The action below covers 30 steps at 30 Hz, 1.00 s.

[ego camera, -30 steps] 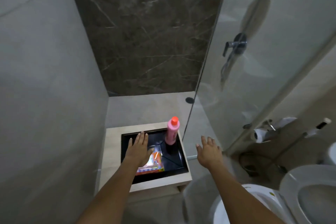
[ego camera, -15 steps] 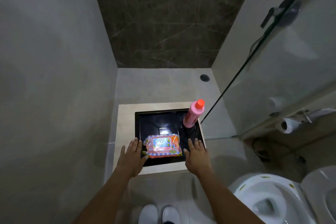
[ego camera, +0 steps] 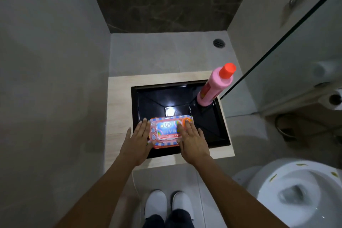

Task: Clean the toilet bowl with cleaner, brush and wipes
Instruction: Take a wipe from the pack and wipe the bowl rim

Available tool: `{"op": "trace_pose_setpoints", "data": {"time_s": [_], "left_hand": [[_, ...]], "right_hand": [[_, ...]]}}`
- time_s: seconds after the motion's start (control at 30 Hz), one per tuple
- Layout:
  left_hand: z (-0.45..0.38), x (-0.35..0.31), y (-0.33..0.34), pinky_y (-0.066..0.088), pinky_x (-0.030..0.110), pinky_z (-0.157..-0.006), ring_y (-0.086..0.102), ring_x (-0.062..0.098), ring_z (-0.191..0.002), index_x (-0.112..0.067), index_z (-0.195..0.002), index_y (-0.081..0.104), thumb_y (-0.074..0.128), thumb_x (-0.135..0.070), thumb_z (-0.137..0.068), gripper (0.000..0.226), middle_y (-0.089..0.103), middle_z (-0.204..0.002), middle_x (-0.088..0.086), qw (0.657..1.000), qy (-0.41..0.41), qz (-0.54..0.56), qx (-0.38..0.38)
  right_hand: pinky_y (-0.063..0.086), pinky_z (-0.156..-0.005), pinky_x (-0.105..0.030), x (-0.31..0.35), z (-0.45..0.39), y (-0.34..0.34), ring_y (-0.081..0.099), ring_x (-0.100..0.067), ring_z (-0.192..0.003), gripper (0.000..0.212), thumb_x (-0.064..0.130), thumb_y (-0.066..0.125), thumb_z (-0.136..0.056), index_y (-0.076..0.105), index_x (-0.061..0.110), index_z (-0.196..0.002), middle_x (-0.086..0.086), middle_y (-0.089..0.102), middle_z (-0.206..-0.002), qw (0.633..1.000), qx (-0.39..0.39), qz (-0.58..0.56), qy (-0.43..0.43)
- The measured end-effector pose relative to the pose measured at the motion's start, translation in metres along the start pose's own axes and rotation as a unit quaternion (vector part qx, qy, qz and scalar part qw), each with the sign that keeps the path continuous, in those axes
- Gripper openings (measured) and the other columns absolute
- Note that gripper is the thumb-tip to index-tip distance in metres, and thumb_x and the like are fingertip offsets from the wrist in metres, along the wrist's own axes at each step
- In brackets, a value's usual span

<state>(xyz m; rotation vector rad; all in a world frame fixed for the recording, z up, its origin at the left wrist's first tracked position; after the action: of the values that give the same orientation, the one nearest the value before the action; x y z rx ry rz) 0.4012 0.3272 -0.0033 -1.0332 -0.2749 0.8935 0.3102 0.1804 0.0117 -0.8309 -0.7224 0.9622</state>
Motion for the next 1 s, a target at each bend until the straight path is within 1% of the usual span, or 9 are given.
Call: {"op": "trace_pose_setpoints", "data": {"time_s": [0.1,0.27,0.33,0.4,0.5,0.73,0.87,0.93,1.0], "left_hand": [[-0.013,0.002,0.008,0.001,0.041,-0.117,-0.009,0.016,-0.146,-0.014,-0.150,-0.012,0.025,-0.052,-0.099,0.074,-0.015,-0.158,0.003,1.000,0.010,0.015,-0.014],[-0.026,-0.001,0.030,-0.004,0.035,-0.112,-0.002,0.015,-0.147,-0.014,-0.151,-0.006,-0.004,-0.069,-0.075,0.094,-0.010,-0.159,0.002,0.998,0.045,0.026,-0.040],[-0.028,-0.001,0.035,0.007,0.039,-0.114,0.010,0.019,-0.146,-0.010,-0.151,0.004,0.001,-0.068,-0.080,0.092,0.001,-0.159,0.007,0.996,0.051,0.024,-0.065],[-0.029,0.000,0.039,0.026,0.046,-0.109,0.027,0.025,-0.142,-0.005,-0.150,0.018,0.008,-0.063,-0.091,0.084,0.020,-0.156,0.013,0.995,0.052,0.014,-0.080],[-0.030,0.004,0.044,0.035,0.048,-0.103,0.038,0.026,-0.136,-0.004,-0.146,0.024,0.010,-0.058,-0.096,0.075,0.031,-0.152,0.015,0.995,0.048,0.004,-0.090],[-0.035,0.003,0.046,0.040,0.051,-0.102,0.042,0.028,-0.133,0.001,-0.142,0.035,0.003,-0.057,-0.096,0.081,0.035,-0.149,0.018,0.994,0.053,-0.039,-0.089],[-0.037,0.003,0.046,0.042,0.052,-0.098,0.046,0.030,-0.130,0.001,-0.140,0.040,0.002,-0.057,-0.096,0.082,0.040,-0.146,0.019,0.995,0.048,-0.033,-0.081],[-0.037,0.004,0.047,0.042,0.052,-0.098,0.046,0.030,-0.130,0.000,-0.141,0.036,0.003,-0.056,-0.096,0.079,0.040,-0.145,0.019,0.995,0.047,-0.033,-0.084],[-0.038,0.004,0.046,0.040,0.052,-0.099,0.046,0.030,-0.130,-0.001,-0.141,0.034,0.009,-0.056,-0.095,0.075,0.041,-0.145,0.019,0.995,0.049,-0.029,-0.086]], "right_hand": [[0.003,-0.119,-0.044,0.005,-0.018,0.010,-0.007,-0.024,-0.148,0.061,0.037,0.028,-0.103,0.000,0.019,-0.154,-0.007,-0.007,-0.161,0.999,0.001,0.019,-0.028],[0.001,-0.119,-0.044,0.010,-0.035,0.023,-0.007,-0.020,-0.148,0.065,0.044,0.028,-0.102,-0.004,0.020,-0.153,-0.004,-0.010,-0.161,0.997,-0.008,0.039,-0.072],[0.003,-0.119,-0.044,0.008,-0.039,0.027,-0.004,-0.020,-0.149,0.067,0.048,0.027,-0.100,-0.001,0.020,-0.153,-0.003,-0.008,-0.161,0.996,-0.007,0.035,-0.079],[0.016,-0.116,-0.047,0.008,-0.041,0.027,0.012,-0.022,-0.148,0.071,0.056,0.024,-0.095,0.014,0.016,-0.153,-0.006,0.009,-0.161,0.995,-0.019,0.045,-0.091],[0.040,-0.103,-0.046,0.003,-0.045,0.032,0.044,-0.023,-0.134,0.075,0.060,0.025,-0.088,0.044,0.011,-0.142,-0.008,0.042,-0.148,0.994,-0.026,0.072,-0.080],[0.040,-0.103,-0.046,0.007,-0.044,0.028,0.045,-0.023,-0.133,0.071,0.054,0.025,-0.090,0.046,0.009,-0.140,-0.008,0.046,-0.145,0.989,-0.048,0.105,-0.088],[0.011,-0.116,-0.045,0.012,-0.044,0.028,0.018,-0.025,-0.146,0.069,0.048,0.037,-0.098,0.019,0.009,-0.152,-0.009,0.017,-0.159,0.984,-0.053,0.112,-0.129],[-0.007,-0.114,-0.039,0.011,-0.045,0.028,-0.001,-0.022,-0.149,0.069,0.050,0.025,-0.100,0.001,0.013,-0.153,-0.005,0.000,-0.161,0.986,-0.037,0.102,-0.128],[-0.012,-0.112,-0.037,0.010,-0.045,0.026,-0.002,-0.021,-0.149,0.076,0.058,0.000,-0.091,-0.002,0.015,-0.153,-0.004,-0.001,-0.161,0.987,-0.037,0.095,-0.122]]}}
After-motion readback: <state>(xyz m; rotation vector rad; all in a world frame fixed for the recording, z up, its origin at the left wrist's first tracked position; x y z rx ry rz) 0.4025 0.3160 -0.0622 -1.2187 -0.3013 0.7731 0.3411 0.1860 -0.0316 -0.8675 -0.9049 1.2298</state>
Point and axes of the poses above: each hand's wrist, its own z-axis away from the middle knuckle, its own y-axis out of the palm, x = y × z, the point moved 8 cm from there along -z, towards the middle knuckle
